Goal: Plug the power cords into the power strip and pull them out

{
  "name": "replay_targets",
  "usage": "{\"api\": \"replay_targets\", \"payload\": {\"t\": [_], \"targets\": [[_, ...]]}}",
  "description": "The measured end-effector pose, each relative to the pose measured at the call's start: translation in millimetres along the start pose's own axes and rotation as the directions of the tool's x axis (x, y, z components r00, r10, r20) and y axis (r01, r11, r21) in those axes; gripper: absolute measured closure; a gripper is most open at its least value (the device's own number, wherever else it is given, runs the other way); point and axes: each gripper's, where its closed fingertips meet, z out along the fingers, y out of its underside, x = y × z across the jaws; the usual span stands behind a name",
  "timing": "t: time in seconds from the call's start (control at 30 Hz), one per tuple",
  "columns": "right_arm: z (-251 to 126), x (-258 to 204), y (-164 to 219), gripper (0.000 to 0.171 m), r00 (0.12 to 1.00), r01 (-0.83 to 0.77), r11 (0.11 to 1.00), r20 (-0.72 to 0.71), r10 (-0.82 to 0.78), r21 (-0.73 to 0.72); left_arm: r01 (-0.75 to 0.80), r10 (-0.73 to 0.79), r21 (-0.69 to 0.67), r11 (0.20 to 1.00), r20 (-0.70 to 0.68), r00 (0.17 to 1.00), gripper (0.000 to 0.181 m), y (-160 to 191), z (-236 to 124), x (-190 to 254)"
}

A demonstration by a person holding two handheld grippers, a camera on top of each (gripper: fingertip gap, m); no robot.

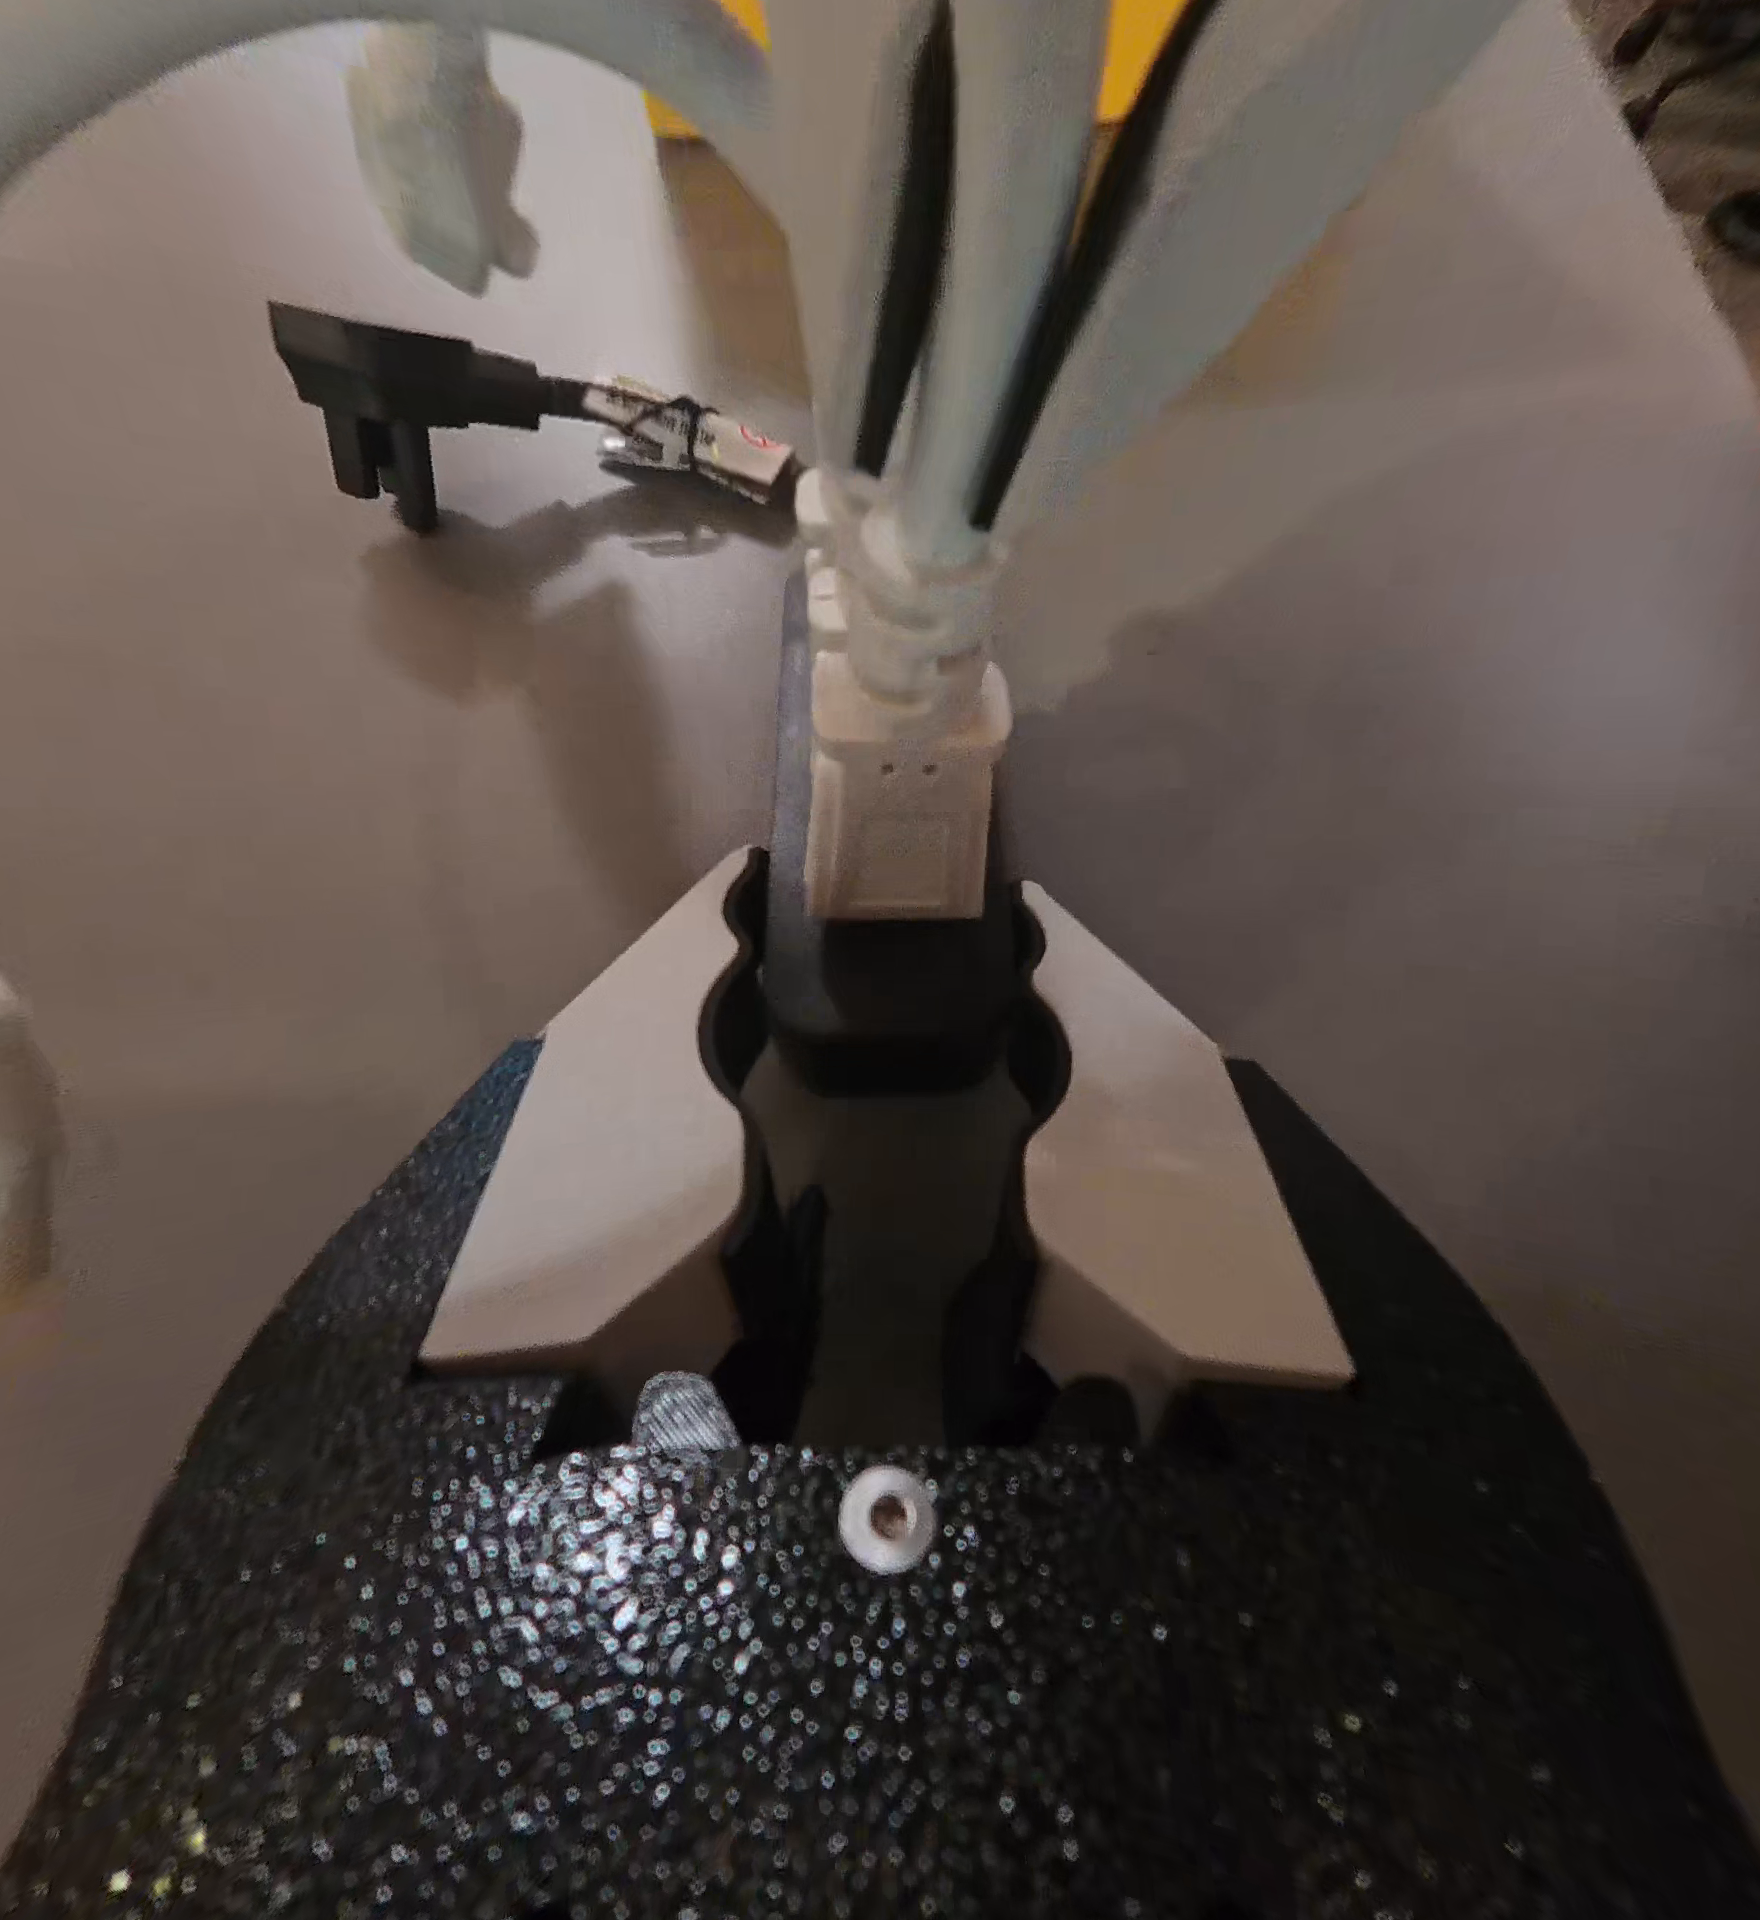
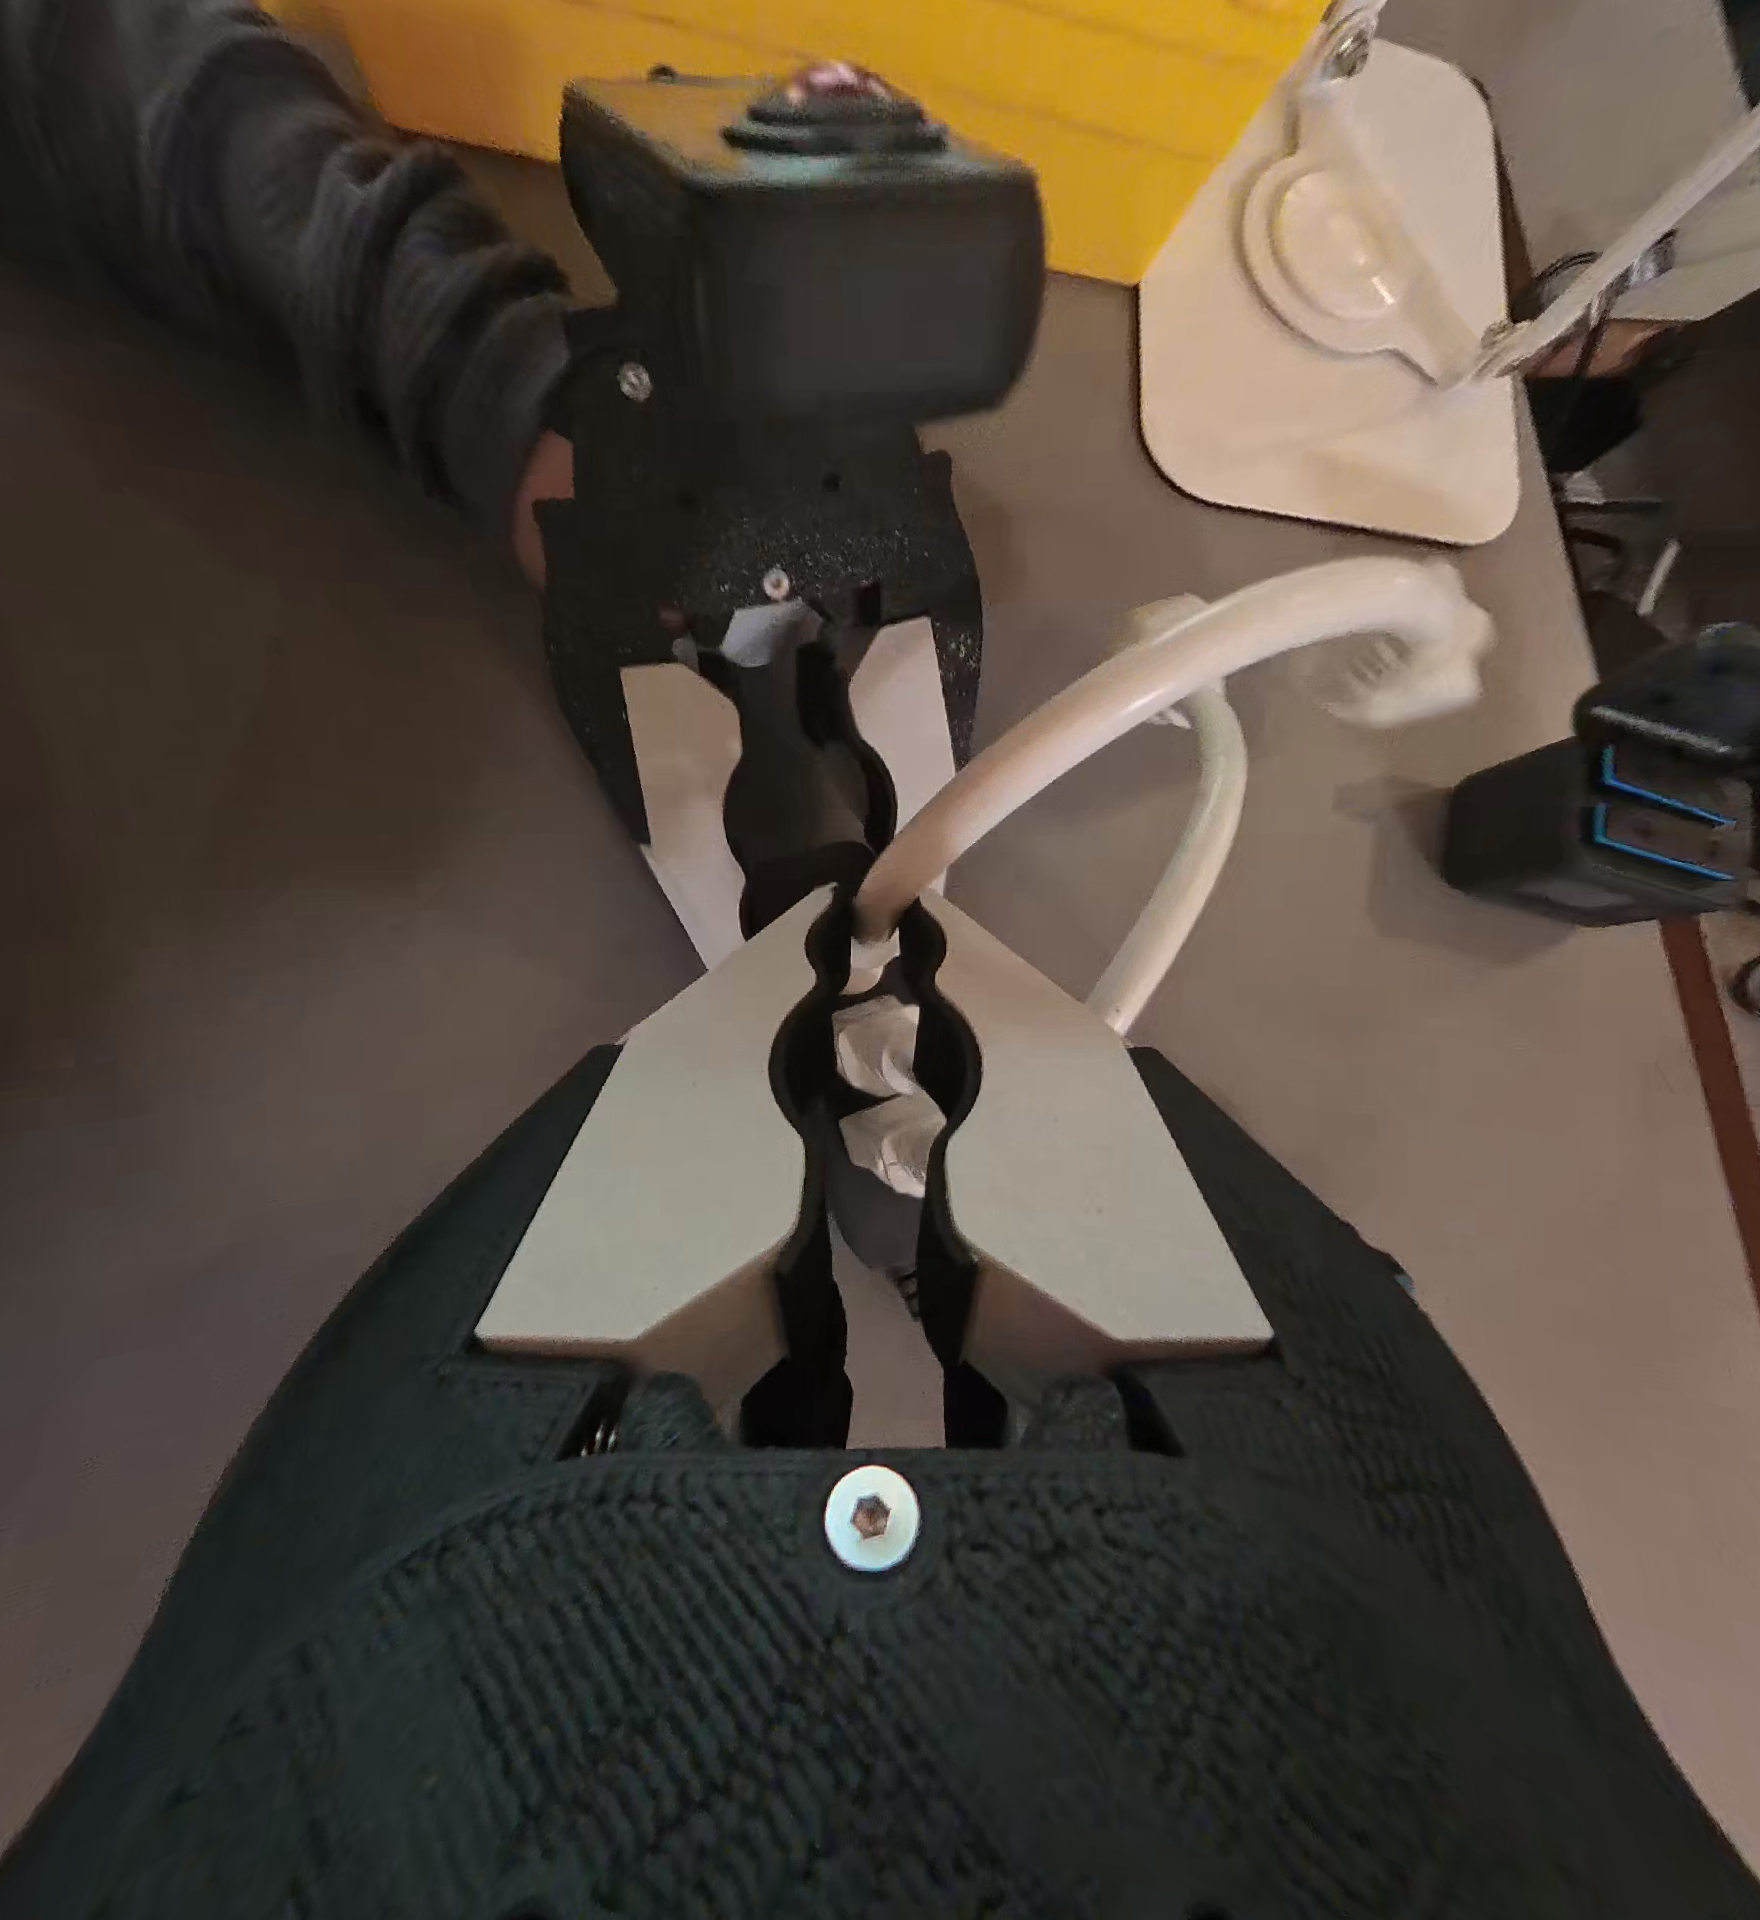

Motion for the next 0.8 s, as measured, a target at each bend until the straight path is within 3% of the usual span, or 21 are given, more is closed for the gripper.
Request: {"api": "replay_targets", "payload": {"t": [0.07,0.17,0.3,0.47,0.6,0.73,0.8], "targets": [[10,-11,-3,0.166,0.998,0.064,0.998,-0.020,-0.064,0.001,-0.049,0.051,-0.073,0.996,0.020,0.999,0.138,8,8,3],[16,-15,-13,0.166,0.995,0.087,0.995,-0.044,-0.085,0.055,-0.062,0.062,-0.068,0.996,-0.002,0.998,0.138,7,7,7],[2,3,-6,0.168,0.994,-0.067,0.979,-0.073,0.082,0.190,0.005,-0.006,-0.021,1.000,-0.036,0.999,0.138,3,2,6],[14,-2,-10,0.165,0.989,-0.112,0.961,-0.067,0.133,0.253,-0.018,0.016,-0.088,0.996,-0.024,1.000,0.138,11,7,6],[6,3,-9,0.162,0.988,-0.133,0.930,-0.024,0.150,0.342,-0.026,0.024,-0.045,0.999,-0.041,0.999,0.137,5,4,10],[-3,7,-7,0.162,0.974,-0.194,0.849,-0.006,0.226,0.492,-0.040,0.037,-0.033,0.999,-0.074,0.997,0.126,2,6,21],[-2,5,-6,0.163,0.964,-0.222,0.807,0.000,0.265,0.547,-0.059,0.055,-0.051,0.997,-0.078,0.995,0.131,3,9,26]]}}
